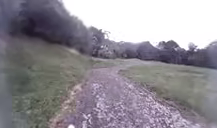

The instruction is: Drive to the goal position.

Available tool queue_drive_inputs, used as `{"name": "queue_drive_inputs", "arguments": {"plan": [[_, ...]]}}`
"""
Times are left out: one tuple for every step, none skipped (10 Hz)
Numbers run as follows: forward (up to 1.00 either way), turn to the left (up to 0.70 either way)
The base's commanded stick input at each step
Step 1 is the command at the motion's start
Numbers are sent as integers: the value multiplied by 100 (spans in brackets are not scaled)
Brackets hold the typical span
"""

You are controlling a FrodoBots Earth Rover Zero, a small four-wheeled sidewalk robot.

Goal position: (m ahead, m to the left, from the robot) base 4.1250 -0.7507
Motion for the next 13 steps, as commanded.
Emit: {"name": "queue_drive_inputs", "arguments": {"plan": [[85, 0], [85, 0], [85, 0], [85, 0], [85, 0], [85, 0], [85, 0], [85, 0], [85, 0], [85, -1], [85, -3], [85, -12], [85, -22]]}}
